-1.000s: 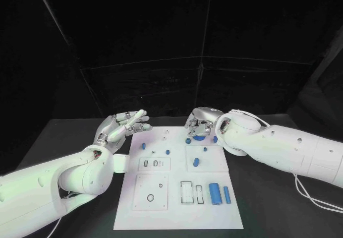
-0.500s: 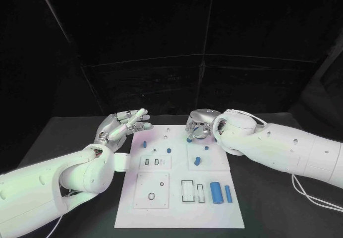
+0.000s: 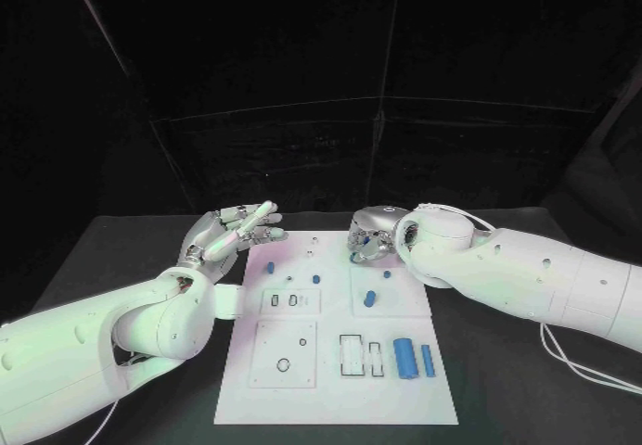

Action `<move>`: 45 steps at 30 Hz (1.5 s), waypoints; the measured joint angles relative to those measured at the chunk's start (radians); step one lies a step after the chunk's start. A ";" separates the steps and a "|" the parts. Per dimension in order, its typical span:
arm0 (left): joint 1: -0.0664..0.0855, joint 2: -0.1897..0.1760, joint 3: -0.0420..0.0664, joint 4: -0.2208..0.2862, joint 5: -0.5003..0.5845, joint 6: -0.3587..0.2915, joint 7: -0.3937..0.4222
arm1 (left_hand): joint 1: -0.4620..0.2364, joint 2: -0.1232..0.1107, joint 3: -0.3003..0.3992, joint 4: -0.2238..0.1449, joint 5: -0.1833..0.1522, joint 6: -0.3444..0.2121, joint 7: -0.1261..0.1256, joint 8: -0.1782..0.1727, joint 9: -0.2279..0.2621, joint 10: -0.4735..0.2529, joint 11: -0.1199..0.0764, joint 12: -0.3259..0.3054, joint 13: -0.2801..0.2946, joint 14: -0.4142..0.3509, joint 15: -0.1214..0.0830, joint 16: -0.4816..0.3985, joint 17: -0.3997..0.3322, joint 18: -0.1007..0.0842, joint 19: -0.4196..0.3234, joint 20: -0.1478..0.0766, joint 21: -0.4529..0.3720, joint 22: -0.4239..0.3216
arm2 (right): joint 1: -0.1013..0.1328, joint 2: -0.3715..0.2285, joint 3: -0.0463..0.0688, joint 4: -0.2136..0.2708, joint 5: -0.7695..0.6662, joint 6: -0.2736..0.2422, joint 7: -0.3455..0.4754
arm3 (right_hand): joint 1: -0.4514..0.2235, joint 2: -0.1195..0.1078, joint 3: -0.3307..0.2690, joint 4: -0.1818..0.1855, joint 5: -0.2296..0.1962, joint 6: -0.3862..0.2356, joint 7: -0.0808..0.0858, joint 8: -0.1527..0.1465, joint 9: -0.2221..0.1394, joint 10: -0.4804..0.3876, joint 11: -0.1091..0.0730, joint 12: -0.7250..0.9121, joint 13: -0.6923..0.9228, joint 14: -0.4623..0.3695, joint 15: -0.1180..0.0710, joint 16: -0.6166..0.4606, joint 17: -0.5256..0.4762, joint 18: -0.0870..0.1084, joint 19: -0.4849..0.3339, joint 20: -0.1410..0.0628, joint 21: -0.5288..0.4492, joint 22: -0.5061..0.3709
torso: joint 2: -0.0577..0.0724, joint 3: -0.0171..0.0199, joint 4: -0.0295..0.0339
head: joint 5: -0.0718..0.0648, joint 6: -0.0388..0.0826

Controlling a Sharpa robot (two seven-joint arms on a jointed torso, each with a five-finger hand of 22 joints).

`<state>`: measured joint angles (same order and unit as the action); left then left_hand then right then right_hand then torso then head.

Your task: Assemble the parts on the task board

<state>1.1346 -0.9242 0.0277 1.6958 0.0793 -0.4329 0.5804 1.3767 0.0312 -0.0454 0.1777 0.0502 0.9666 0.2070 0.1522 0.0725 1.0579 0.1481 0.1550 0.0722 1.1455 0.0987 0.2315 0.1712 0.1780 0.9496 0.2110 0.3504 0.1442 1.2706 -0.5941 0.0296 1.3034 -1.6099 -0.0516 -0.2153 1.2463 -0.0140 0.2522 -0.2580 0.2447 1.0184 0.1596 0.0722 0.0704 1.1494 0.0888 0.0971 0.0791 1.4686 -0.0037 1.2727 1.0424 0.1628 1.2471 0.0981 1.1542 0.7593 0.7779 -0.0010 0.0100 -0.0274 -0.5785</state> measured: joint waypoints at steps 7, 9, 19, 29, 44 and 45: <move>0.000 0.000 0.000 -0.001 0.000 0.000 -0.002 | 0.005 0.005 0.003 -0.003 0.000 0.000 0.000 0.000 -0.001 0.000 0.000 0.000 0.000 0.000 0.000 0.000 0.001 0.000 0.000 0.000 0.000 -0.001 | 0.000 0.003 0.000 -0.007 -0.006 0.026 0.000 | 0.005 0.005 0.017 0.000 -0.012 0.023 -0.004 0.008 0.001 0.019 -0.005 0.006 0.000 0.000 0.000 0.007 0.008 -0.016 0.000 0.000 0.017 0.018 | 0.001 0.0001 0.0004 | 0.001 0.001; 0.000 0.000 0.000 -0.001 0.000 0.000 -0.002 | 0.005 0.005 0.003 -0.003 0.000 0.000 0.000 0.000 -0.001 0.000 0.000 0.000 0.000 0.000 0.000 0.000 0.001 0.000 0.000 0.000 0.000 -0.001 | 0.000 0.005 0.000 -0.009 -0.008 0.032 0.000 | 0.005 0.005 0.023 -0.001 -0.018 0.025 -0.006 0.008 0.001 0.019 -0.005 0.006 0.000 0.000 0.000 0.014 0.010 -0.016 0.000 0.000 0.018 0.021 | 0.002 0.0001 0.0004 | 0.000 0.001; 0.000 0.000 0.000 -0.003 -0.001 0.000 -0.005 | 0.005 0.005 0.003 -0.003 0.000 0.000 0.000 0.000 -0.002 0.000 0.000 -0.004 -0.001 0.000 0.000 0.000 0.002 0.000 0.000 0.000 0.000 -0.002 | 0.001 0.019 0.001 -0.026 -0.012 0.045 0.005 | 0.009 0.009 0.035 0.004 -0.026 0.030 -0.004 0.008 0.001 0.026 -0.005 0.006 0.000 0.000 0.000 0.014 0.013 -0.016 0.000 0.000 0.023 0.028 | 0.004 0.0001 0.0004 | 0.003 -0.001; 0.002 -0.003 0.000 -0.001 -0.001 0.000 -0.007 | 0.008 0.008 0.003 -0.008 0.000 0.000 0.000 0.000 -0.002 0.000 0.000 -0.004 -0.001 0.000 0.000 -0.004 0.002 0.000 0.000 0.000 0.000 -0.003 | 0.003 0.028 0.002 -0.039 -0.013 0.042 0.010 | 0.001 0.027 0.062 0.024 -0.039 0.062 -0.011 0.012 0.001 0.056 -0.015 0.015 -0.001 0.000 0.000 0.027 0.021 -0.015 0.000 0.000 0.042 0.047 | 0.008 0.0003 0.0004 | 0.003 -0.003; 0.002 -0.004 0.000 -0.005 -0.001 -0.001 -0.010 | 0.008 0.008 0.003 -0.008 0.000 0.000 0.000 0.000 -0.003 0.003 0.004 -0.009 -0.002 0.000 0.000 -0.008 0.002 0.000 0.000 0.000 0.000 -0.004 | -0.001 0.028 0.000 -0.006 -0.011 -0.096 0.022 | 0.019 0.040 0.111 0.024 -0.045 0.095 -0.018 0.031 0.001 0.096 -0.028 0.031 0.010 -0.004 -0.011 0.033 0.018 -0.015 0.013 -0.013 0.077 0.097 | 0.008 0.0000 -0.0007 | 0.008 0.007; 0.002 -0.003 0.000 -0.005 -0.001 -0.001 -0.011 | 0.008 0.008 0.003 -0.008 0.000 0.000 0.000 0.000 -0.003 0.003 0.004 -0.009 -0.002 0.000 0.000 -0.008 0.002 0.000 0.000 0.000 0.000 -0.004 | -0.001 0.035 0.000 -0.011 -0.010 -0.108 0.022 | 0.019 0.040 0.111 0.024 -0.045 0.095 -0.018 0.031 0.001 0.096 -0.028 0.031 0.010 -0.004 -0.011 0.033 0.018 -0.015 0.013 -0.013 0.077 0.097 | 0.008 0.0000 -0.0006 | 0.008 0.009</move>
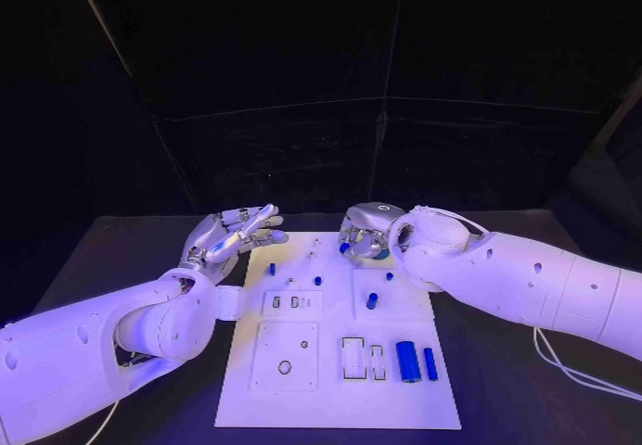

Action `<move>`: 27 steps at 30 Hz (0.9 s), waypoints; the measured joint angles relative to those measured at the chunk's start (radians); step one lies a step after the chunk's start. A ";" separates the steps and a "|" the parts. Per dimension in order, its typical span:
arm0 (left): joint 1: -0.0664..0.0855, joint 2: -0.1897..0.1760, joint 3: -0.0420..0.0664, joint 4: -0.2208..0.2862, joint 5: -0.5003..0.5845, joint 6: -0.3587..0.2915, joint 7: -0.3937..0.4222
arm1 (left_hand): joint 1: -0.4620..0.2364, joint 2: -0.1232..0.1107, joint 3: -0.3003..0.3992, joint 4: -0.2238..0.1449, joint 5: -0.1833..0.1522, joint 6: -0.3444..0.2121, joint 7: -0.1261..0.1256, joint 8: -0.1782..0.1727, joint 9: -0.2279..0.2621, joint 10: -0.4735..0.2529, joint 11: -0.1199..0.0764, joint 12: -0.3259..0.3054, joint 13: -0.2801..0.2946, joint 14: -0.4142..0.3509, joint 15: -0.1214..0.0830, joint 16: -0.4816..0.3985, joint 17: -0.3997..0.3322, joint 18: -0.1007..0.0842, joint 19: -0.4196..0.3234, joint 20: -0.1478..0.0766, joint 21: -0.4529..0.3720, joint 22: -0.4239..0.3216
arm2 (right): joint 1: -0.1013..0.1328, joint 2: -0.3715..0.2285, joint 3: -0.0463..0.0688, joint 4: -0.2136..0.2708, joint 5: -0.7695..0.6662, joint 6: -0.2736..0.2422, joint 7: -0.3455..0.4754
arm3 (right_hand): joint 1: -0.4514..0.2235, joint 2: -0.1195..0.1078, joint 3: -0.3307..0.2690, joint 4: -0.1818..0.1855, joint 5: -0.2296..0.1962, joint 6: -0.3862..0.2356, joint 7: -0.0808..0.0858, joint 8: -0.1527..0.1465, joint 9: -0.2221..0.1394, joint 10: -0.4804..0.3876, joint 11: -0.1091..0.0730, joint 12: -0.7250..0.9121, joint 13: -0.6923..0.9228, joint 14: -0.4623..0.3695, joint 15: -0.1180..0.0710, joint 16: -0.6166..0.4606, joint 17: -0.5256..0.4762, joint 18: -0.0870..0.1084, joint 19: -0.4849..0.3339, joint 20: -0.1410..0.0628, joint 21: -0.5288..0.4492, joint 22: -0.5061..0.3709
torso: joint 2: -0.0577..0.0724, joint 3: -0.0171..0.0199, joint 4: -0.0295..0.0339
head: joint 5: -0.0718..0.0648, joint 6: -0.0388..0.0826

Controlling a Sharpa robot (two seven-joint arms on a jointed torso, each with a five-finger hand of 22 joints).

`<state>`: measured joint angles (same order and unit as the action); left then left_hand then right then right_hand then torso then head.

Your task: Assemble the parts on the task board

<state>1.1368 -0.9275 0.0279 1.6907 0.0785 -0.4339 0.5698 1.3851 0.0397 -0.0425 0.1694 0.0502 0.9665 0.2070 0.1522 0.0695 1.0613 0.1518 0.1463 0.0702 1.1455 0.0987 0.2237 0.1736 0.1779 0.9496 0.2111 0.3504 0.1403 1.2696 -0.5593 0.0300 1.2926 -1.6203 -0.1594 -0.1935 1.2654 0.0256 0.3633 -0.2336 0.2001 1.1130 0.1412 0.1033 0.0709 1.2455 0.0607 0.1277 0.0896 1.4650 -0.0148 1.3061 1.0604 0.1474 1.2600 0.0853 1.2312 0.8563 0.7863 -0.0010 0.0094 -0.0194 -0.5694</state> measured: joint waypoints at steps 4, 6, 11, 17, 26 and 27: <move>0.000 0.004 0.000 -0.002 0.000 0.000 -0.001 | 0.000 0.000 0.000 0.000 0.000 0.000 0.000 0.000 0.000 0.000 0.000 0.000 0.000 0.000 0.000 0.000 0.001 0.000 0.000 0.000 0.000 -0.001 | 0.000 0.033 0.000 -0.030 0.002 -0.047 -0.003 | 0.000 0.000 0.004 0.004 0.000 0.000 0.000 0.000 0.000 0.000 0.000 0.000 0.000 0.000 0.000 0.000 0.000 0.000 0.000 0.000 0.000 0.001 | 0.002 -0.0001 0.0021 | -0.001 0.002; 0.000 0.006 0.000 -0.003 0.000 0.000 -0.001 | 0.000 0.000 0.000 0.000 0.000 0.000 0.000 0.000 -0.001 0.000 0.000 0.000 0.000 0.000 0.000 0.000 0.001 0.000 0.000 0.000 0.000 -0.001 | 0.000 0.049 0.000 -0.047 0.003 -0.064 -0.004 | 0.000 0.000 0.007 0.002 -0.003 0.000 0.000 0.000 0.000 0.000 0.000 0.000 0.001 0.000 0.000 0.000 0.000 0.000 0.000 0.000 0.000 0.001 | 0.002 -0.0001 0.0029 | -0.001 0.001; 0.001 0.007 0.000 -0.001 0.000 0.000 -0.002 | 0.000 0.000 -0.003 -0.003 0.000 0.000 0.000 0.000 -0.001 0.000 0.000 -0.006 -0.001 0.000 0.000 0.000 0.001 0.000 0.000 0.000 0.000 -0.001 | 0.001 0.087 0.000 -0.087 0.004 -0.094 -0.007 | 0.000 0.000 0.007 0.002 -0.009 0.000 0.000 -0.001 0.000 0.000 0.000 0.000 0.001 0.000 0.000 0.000 0.000 0.000 0.000 0.000 0.000 0.003 | 0.004 -0.0007 0.0040 | 0.001 0.003; 0.003 0.006 0.000 0.001 0.000 0.000 -0.003 | 0.000 0.000 -0.003 -0.003 0.000 0.000 0.000 0.000 -0.001 0.000 0.000 -0.006 -0.001 0.000 0.000 0.000 0.001 0.000 0.000 0.000 0.000 -0.002 | 0.001 0.134 0.000 -0.125 0.005 -0.110 -0.006 | 0.001 -0.002 0.011 0.005 -0.014 -0.001 0.000 -0.003 0.000 -0.004 0.004 -0.004 0.002 0.000 0.000 0.000 0.000 0.000 0.000 0.000 0.004 0.004 | 0.008 -0.0018 0.0063 | 0.002 0.002; 0.007 0.003 0.000 0.007 0.000 0.000 -0.004 | 0.000 0.000 -0.003 -0.003 0.000 0.000 0.000 0.000 -0.001 0.000 0.000 -0.006 -0.001 0.000 0.000 0.000 0.001 0.000 0.000 0.000 0.000 -0.002 | 0.001 0.174 0.000 -0.171 0.005 -0.111 -0.003 | -0.004 -0.006 0.015 0.010 -0.024 -0.002 -0.001 -0.007 0.000 -0.004 0.004 -0.004 0.002 0.000 0.000 0.000 0.000 0.000 0.000 0.000 0.004 0.004 | 0.015 -0.0048 0.0097 | -0.001 0.004; 0.008 0.003 0.000 0.007 0.000 0.000 -0.004 | 0.000 0.000 -0.003 -0.003 0.000 0.000 0.000 0.000 -0.001 0.000 0.000 -0.006 -0.001 0.000 0.000 0.000 0.002 0.000 0.000 0.000 0.000 -0.002 | 0.001 0.177 0.000 -0.176 0.005 -0.110 -0.003 | -0.004 -0.006 0.015 0.010 -0.024 -0.002 -0.001 -0.008 0.000 -0.004 0.004 -0.004 0.002 0.000 0.000 0.000 0.000 0.000 0.000 0.000 0.004 0.004 | 0.016 -0.0049 0.0097 | -0.001 0.003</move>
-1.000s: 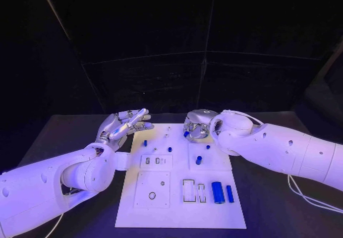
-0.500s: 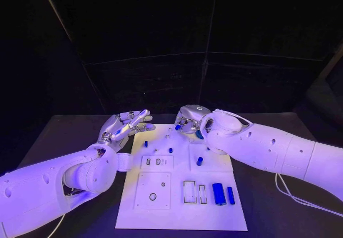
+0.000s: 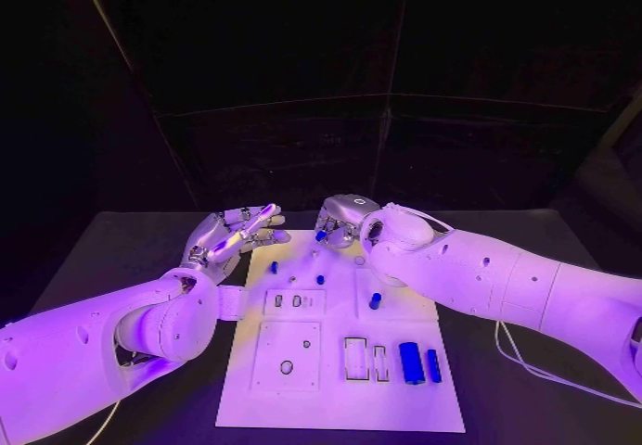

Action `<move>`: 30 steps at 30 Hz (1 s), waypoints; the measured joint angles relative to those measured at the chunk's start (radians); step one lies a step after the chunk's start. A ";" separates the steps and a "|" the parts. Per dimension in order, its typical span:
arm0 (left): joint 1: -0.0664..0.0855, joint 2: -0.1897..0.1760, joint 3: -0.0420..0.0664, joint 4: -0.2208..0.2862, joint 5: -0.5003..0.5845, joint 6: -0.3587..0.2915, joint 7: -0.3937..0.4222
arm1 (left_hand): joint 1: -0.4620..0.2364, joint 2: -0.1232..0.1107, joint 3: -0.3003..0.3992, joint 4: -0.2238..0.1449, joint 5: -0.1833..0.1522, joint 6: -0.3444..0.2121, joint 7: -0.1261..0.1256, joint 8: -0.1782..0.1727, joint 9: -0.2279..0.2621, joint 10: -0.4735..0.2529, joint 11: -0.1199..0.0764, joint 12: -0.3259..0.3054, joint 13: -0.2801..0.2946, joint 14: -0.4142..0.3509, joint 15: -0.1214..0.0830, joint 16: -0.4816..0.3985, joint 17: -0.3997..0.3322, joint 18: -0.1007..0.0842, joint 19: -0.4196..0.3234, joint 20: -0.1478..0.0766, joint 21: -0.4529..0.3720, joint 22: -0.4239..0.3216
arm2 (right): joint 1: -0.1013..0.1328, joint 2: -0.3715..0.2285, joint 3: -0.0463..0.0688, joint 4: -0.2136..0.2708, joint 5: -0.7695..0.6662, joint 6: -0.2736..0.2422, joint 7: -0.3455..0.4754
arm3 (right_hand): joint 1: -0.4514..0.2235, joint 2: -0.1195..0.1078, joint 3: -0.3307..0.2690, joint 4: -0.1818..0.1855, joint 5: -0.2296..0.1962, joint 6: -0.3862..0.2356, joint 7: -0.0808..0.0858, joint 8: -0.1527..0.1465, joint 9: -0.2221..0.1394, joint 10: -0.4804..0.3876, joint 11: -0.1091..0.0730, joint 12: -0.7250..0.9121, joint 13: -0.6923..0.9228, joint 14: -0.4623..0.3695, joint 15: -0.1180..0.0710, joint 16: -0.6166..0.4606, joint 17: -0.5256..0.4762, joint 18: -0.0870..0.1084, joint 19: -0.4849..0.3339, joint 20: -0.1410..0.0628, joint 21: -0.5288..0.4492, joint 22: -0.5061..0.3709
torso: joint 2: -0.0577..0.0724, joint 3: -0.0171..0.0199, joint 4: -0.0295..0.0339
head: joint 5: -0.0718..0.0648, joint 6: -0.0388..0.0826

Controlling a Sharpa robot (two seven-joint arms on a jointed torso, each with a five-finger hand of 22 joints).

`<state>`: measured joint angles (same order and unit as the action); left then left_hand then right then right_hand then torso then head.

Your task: Assemble the parts on the task board

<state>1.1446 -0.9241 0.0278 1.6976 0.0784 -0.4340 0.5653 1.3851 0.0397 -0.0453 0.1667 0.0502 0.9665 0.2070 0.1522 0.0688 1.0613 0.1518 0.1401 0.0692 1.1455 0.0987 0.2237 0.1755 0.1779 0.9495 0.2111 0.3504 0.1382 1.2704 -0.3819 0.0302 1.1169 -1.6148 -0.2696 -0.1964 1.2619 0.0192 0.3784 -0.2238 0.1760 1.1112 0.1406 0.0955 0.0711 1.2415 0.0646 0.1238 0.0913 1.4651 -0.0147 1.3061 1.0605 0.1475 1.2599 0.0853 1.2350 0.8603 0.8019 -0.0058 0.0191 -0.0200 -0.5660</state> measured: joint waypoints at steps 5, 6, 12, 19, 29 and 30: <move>0.003 0.000 0.000 0.002 0.000 0.000 -0.001 | 0.000 0.000 0.000 0.000 0.000 0.000 0.000 0.000 0.000 0.000 0.000 0.000 0.000 0.000 0.000 0.000 0.000 0.000 0.000 0.000 0.000 0.000 | 0.000 0.009 0.000 -0.013 0.000 0.004 0.000 | 0.004 -0.004 0.000 0.000 -0.007 -0.001 0.000 0.000 0.000 0.000 0.000 0.000 0.000 0.000 0.000 0.000 0.000 0.000 0.000 0.000 0.000 0.000 | 0.002 -0.0005 0.0005 | 0.001 -0.001; 0.003 0.000 0.000 0.002 0.000 0.000 -0.001 | 0.000 0.000 0.000 0.000 0.000 0.000 0.000 0.000 -0.001 0.000 0.000 0.000 0.000 0.000 0.000 0.000 0.000 0.000 0.000 0.000 0.000 0.000 | 0.000 0.011 0.000 -0.017 0.000 0.007 0.000 | 0.004 -0.004 0.000 0.000 -0.007 -0.001 0.000 -0.001 0.000 0.000 0.000 0.000 0.000 0.000 0.000 0.000 0.000 0.000 0.000 0.000 0.000 0.000 | 0.003 -0.0008 0.0009 | 0.001 -0.001; 0.004 0.000 0.000 0.002 0.000 0.000 -0.002 | 0.000 0.000 0.000 0.000 0.000 0.000 0.000 0.000 -0.001 0.000 0.000 0.000 0.000 0.000 0.000 0.000 0.000 0.000 0.000 0.000 0.000 0.000 | 0.000 0.020 0.000 -0.030 -0.006 0.022 -0.008 | 0.000 -0.008 0.003 0.003 -0.013 -0.003 0.000 -0.004 0.001 -0.004 0.004 -0.005 0.000 0.000 0.000 0.000 -0.003 0.000 0.000 0.000 0.000 -0.004 | 0.004 -0.0020 0.0023 | 0.001 -0.002; 0.004 0.000 0.000 0.001 0.000 0.000 -0.004 | 0.000 0.000 0.000 0.000 0.000 0.000 0.000 0.000 -0.001 0.000 0.000 0.000 0.000 0.000 0.000 0.000 0.000 0.000 0.000 0.000 0.000 0.000 | 0.001 0.027 0.001 -0.036 -0.017 0.032 -0.020 | 0.000 -0.008 0.004 0.004 -0.013 -0.004 -0.001 -0.007 0.001 -0.004 0.003 -0.005 0.000 0.000 0.000 0.000 -0.003 0.000 0.000 0.000 0.000 -0.005 | 0.005 -0.0020 0.0024 | 0.003 -0.005; 0.004 0.001 0.000 0.003 0.000 0.001 -0.005 | 0.003 0.003 0.000 0.000 0.000 0.000 0.000 0.000 -0.001 0.000 0.000 0.000 -0.001 0.000 0.000 -0.004 0.001 0.000 0.000 0.000 0.000 -0.001 | -0.001 0.037 0.000 -0.043 -0.026 0.031 -0.035 | -0.012 -0.029 0.018 0.018 -0.022 -0.037 0.019 -0.024 0.002 -0.045 0.021 -0.032 -0.004 0.002 0.006 0.005 -0.002 0.000 -0.011 0.011 0.000 -0.011 | 0.006 -0.0020 0.0024 | 0.004 -0.002; 0.004 0.000 0.000 0.003 0.000 0.001 -0.005 | 0.003 0.003 0.000 0.000 0.000 0.000 0.000 0.000 -0.001 0.000 0.000 0.000 -0.001 0.000 0.000 -0.004 0.001 0.000 0.000 0.000 0.000 -0.001 | -0.001 0.038 0.000 -0.044 -0.026 0.031 -0.035 | -0.015 -0.033 0.021 0.021 -0.022 -0.049 0.024 -0.028 0.000 -0.057 0.024 -0.037 -0.007 0.001 0.012 0.005 -0.004 0.000 -0.014 0.014 0.000 -0.015 | 0.006 -0.0020 0.0024 | 0.004 -0.002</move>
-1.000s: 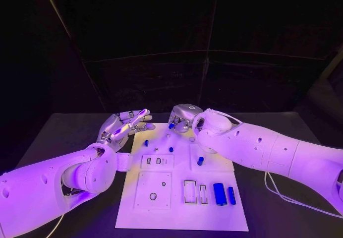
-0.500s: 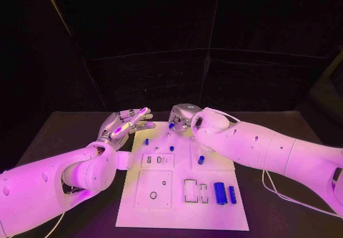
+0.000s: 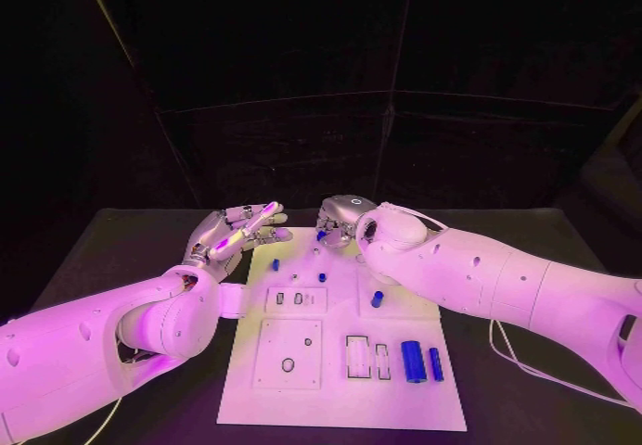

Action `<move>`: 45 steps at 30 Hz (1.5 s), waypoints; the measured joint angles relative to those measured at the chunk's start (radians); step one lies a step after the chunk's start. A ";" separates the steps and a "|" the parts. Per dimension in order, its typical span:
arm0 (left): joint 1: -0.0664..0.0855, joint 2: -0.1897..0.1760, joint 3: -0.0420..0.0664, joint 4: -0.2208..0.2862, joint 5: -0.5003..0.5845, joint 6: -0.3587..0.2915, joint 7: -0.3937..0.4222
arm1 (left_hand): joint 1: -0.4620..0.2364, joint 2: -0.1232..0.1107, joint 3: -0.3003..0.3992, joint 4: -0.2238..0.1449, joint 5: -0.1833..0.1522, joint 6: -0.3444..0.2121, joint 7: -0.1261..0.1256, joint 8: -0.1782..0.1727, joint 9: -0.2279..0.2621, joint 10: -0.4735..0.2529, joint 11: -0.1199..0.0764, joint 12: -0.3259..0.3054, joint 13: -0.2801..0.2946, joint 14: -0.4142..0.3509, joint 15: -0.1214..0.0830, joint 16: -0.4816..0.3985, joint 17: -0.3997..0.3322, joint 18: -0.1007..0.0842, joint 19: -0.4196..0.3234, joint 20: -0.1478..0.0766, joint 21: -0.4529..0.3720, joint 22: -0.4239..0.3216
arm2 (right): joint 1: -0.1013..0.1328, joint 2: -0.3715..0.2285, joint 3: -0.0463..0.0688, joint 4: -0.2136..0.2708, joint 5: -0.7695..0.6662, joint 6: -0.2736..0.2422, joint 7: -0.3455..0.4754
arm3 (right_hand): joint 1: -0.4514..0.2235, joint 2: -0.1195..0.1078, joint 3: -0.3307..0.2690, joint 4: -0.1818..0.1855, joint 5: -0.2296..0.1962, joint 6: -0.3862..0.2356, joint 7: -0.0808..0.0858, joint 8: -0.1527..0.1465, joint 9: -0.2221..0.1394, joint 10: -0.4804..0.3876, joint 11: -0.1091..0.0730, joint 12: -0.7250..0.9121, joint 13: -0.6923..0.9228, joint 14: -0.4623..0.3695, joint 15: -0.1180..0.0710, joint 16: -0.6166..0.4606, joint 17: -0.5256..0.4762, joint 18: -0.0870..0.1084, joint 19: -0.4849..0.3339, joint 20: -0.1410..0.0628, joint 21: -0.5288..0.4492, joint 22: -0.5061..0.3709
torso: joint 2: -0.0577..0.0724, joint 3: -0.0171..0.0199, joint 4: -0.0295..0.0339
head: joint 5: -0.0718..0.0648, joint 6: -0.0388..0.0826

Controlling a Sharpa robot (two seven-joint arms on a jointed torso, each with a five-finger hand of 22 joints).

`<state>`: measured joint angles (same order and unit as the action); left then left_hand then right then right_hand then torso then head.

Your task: Assemble the parts on the task board

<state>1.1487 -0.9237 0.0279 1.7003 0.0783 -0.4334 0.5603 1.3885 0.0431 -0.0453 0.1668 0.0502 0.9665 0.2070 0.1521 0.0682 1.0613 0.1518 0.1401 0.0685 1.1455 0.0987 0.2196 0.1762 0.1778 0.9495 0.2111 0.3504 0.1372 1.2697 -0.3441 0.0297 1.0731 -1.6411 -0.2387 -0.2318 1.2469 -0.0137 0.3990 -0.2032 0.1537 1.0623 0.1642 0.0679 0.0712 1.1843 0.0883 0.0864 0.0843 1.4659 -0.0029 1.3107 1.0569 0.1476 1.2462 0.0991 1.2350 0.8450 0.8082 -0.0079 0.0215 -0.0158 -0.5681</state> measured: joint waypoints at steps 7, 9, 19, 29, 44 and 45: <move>0.000 -0.001 0.000 0.000 0.000 0.000 -0.001 | 0.000 0.000 0.000 0.000 0.000 0.000 0.000 0.000 0.000 0.000 0.000 0.000 0.000 0.000 0.000 0.000 0.000 0.000 0.000 0.000 0.000 0.000 | 0.000 0.000 0.000 -0.002 -0.001 -0.002 -0.001 | -0.011 -0.048 -0.013 0.018 0.000 -0.143 0.010 -0.006 -0.008 -0.106 0.021 -0.019 -0.017 -0.001 0.014 -0.039 -0.075 0.000 -0.052 0.022 -0.051 -0.094 | 0.000 0.0000 -0.0012 | 0.002 0.001; 0.000 -0.001 0.000 0.000 0.000 0.001 -0.001 | 0.000 0.000 0.000 0.000 0.000 0.000 0.000 0.000 0.000 0.000 0.000 0.000 0.000 0.000 0.000 0.000 0.000 0.000 0.000 0.000 0.000 0.000 | 0.000 -0.006 0.000 0.004 -0.001 -0.005 -0.001 | -0.004 -0.055 -0.019 0.025 0.000 -0.162 0.010 -0.006 -0.008 -0.120 0.021 -0.016 -0.017 -0.001 0.014 -0.041 -0.085 0.000 -0.055 0.019 -0.057 -0.107 | 0.000 0.0001 -0.0012 | 0.002 0.001; 0.002 -0.011 0.000 -0.005 0.000 0.002 -0.004 | 0.004 0.004 0.001 -0.006 0.000 0.000 0.000 -0.005 0.000 0.000 0.000 -0.005 0.000 0.000 0.000 -0.004 0.001 0.000 0.000 0.000 0.000 -0.002 | 0.001 -0.083 0.001 0.103 -0.001 -0.062 -0.001 | 0.006 -0.065 -0.045 0.036 0.000 -0.171 0.016 -0.006 -0.003 -0.138 0.024 0.005 -0.016 -0.006 0.019 -0.074 -0.135 0.000 -0.074 0.024 -0.087 -0.157 | 0.000 0.0023 -0.0055 | 0.005 0.007; 0.004 -0.022 0.000 -0.006 0.000 0.004 -0.005 | 0.004 0.004 0.004 -0.010 0.000 0.000 0.000 -0.005 -0.001 0.000 0.000 -0.005 0.000 0.000 0.000 -0.004 0.002 0.000 0.000 0.000 0.000 -0.002 | 0.000 -0.281 0.001 0.289 0.053 -0.118 -0.006 | -0.012 -0.083 -0.079 0.081 0.027 -0.116 0.003 0.016 0.005 0.037 -0.005 0.130 0.028 0.003 0.005 -0.009 -0.025 0.000 -0.011 0.009 -0.023 -0.034 | -0.005 0.0038 -0.0135 | 0.006 0.015; 0.004 -0.011 0.000 -0.023 0.000 0.017 -0.006 | 0.008 0.008 0.004 -0.010 0.000 0.000 0.000 -0.005 -0.001 0.000 0.000 -0.005 0.000 0.000 0.000 -0.004 0.002 0.000 0.000 0.000 -0.005 -0.003 | 0.001 -0.402 0.003 0.293 0.231 -0.035 -0.073 | 0.139 -0.112 -0.445 0.395 0.083 -0.224 0.003 0.072 0.002 0.118 -0.017 1.066 0.949 0.001 -0.005 0.185 0.251 -0.040 0.098 -0.005 0.119 0.212 | -0.006 0.0054 -0.0211 | -0.013 0.016; 0.004 -0.010 0.000 -0.023 0.000 0.018 -0.006 | 0.008 0.008 0.004 -0.010 0.000 0.000 0.000 -0.005 -0.001 0.000 0.000 -0.005 0.000 0.000 0.000 -0.003 0.002 0.000 0.000 0.000 -0.005 -0.003 | 0.001 -0.400 0.003 0.288 0.235 -0.028 -0.075 | 0.145 -0.111 -0.448 0.404 0.083 -0.225 0.003 0.075 0.002 0.118 -0.017 1.084 0.970 0.001 -0.006 0.185 0.251 -0.040 0.101 -0.001 0.120 0.216 | -0.006 0.0054 -0.0202 | -0.013 0.015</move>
<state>1.1527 -0.9337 0.0279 1.6770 0.0781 -0.4154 0.5547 1.3969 0.0515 -0.0412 0.1570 0.0502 0.9665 0.2070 0.1475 0.0676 1.0613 0.1518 0.1354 0.0688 1.1455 0.0987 0.2161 0.1782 0.1776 0.9495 0.2111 0.3453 0.1344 1.2706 -0.7439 0.0325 1.3614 -1.4063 -0.2669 -0.3067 1.3917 -0.1245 -0.0495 0.2013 0.2365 0.8378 0.1668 0.1424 0.0737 1.3020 0.0713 1.1702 1.0546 1.4673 -0.0084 1.4957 1.3082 0.1079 1.3476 0.0980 1.3545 1.0613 0.8025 -0.0025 0.0012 -0.0290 -0.5535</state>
